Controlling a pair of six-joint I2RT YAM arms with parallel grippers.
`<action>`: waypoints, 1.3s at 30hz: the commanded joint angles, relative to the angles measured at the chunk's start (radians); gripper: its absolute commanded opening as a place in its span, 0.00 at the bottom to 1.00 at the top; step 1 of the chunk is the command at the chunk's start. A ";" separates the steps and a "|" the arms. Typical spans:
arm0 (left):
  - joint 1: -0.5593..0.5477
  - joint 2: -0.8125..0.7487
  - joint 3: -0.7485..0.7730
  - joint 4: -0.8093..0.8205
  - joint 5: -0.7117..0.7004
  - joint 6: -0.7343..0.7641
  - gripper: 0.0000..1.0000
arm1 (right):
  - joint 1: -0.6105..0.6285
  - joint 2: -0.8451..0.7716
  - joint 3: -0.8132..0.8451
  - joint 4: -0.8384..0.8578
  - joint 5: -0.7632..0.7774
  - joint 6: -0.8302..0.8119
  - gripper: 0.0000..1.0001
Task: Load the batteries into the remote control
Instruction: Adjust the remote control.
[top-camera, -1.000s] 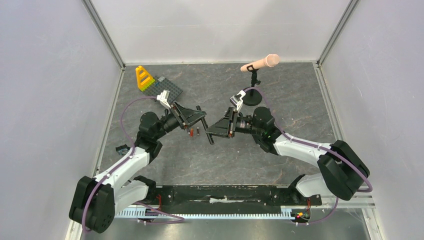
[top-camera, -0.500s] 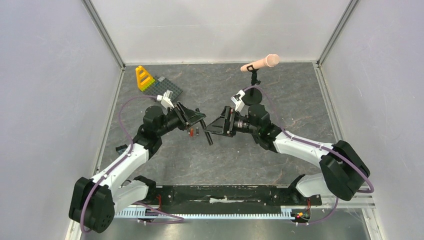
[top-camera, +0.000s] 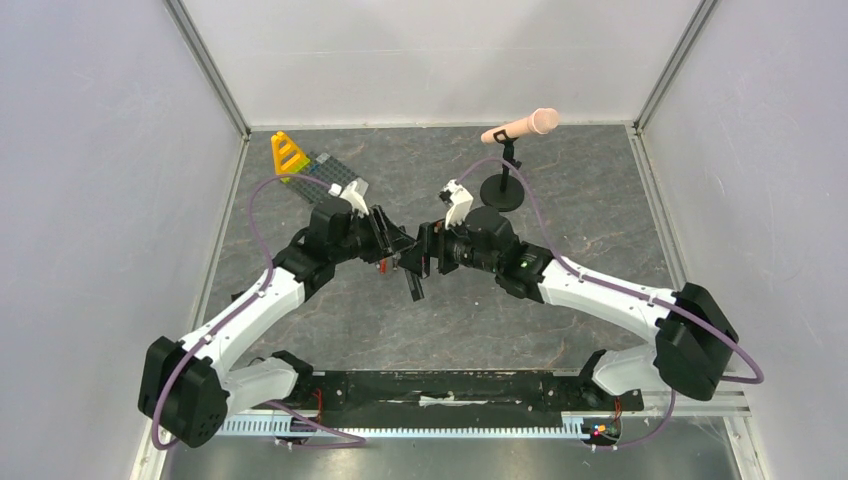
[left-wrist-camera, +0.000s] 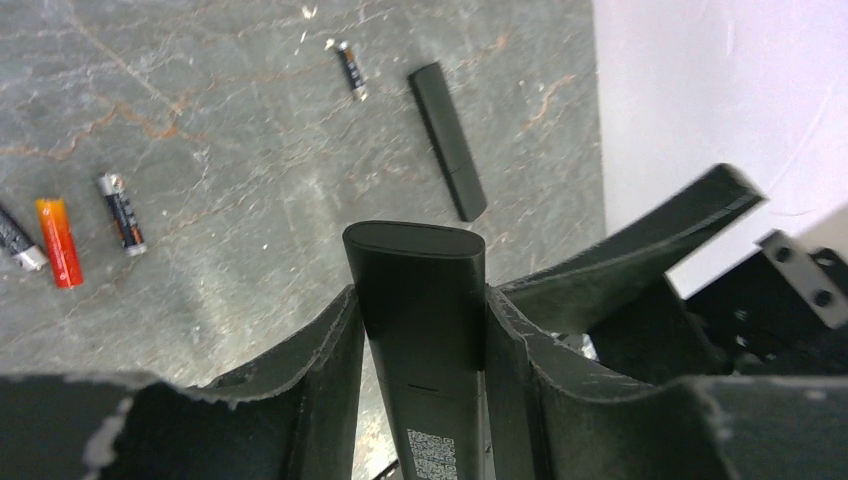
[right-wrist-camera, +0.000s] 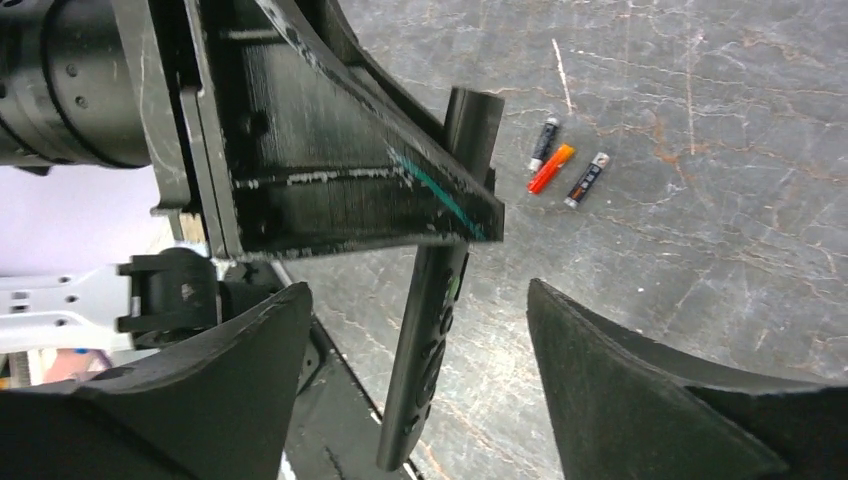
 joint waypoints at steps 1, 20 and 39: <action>-0.023 0.014 0.057 -0.046 -0.049 0.046 0.02 | 0.028 0.047 0.061 -0.056 0.133 -0.077 0.77; -0.036 0.003 0.065 -0.009 -0.027 0.010 0.49 | 0.054 0.105 0.063 -0.023 0.123 0.075 0.13; -0.035 -0.278 -0.047 0.202 -0.068 -0.140 0.79 | -0.075 -0.146 -0.098 0.286 0.013 0.450 0.11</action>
